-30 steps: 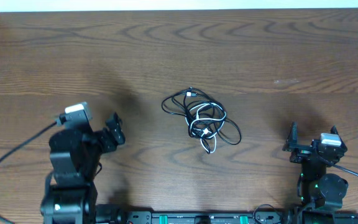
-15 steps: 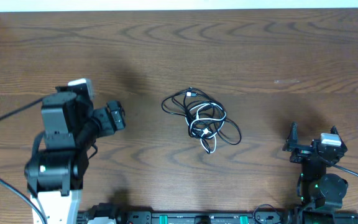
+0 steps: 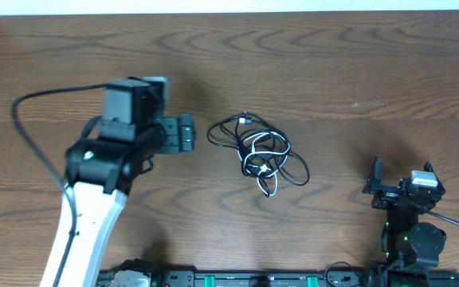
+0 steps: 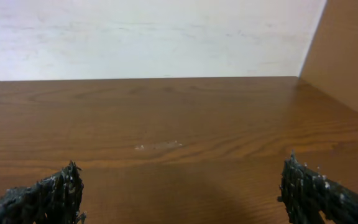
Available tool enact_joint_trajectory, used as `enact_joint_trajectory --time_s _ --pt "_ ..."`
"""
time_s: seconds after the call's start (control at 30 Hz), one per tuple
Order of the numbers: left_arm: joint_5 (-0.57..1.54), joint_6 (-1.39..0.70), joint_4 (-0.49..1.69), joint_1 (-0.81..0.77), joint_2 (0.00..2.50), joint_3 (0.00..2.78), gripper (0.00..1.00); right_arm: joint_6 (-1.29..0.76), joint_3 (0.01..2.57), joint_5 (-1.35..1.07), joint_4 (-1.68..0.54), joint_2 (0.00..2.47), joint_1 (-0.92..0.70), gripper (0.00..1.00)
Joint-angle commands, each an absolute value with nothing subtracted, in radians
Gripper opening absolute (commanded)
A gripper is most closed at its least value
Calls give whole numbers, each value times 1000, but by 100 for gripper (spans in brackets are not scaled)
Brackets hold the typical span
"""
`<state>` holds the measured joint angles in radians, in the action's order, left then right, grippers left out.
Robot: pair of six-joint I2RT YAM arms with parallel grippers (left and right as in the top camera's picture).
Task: Untangle cables
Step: 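Move the left gripper forward over the tangled black and white cables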
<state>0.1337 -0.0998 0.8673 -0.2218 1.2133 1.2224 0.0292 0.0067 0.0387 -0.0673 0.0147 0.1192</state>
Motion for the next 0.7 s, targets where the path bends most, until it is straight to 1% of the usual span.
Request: enact_joint_trajectory --time_s 0.0,0.3,0.67 --pt "146 -83 862 -266 1272 1246 94 15 6 46 -71 7 103 99" --pt "150 -83 845 -287 1365 1246 94 15 6 46 -71 7 103 99" --pt "158 -123 838 -294 1393 1264 94 15 6 46 -71 7 103 99"
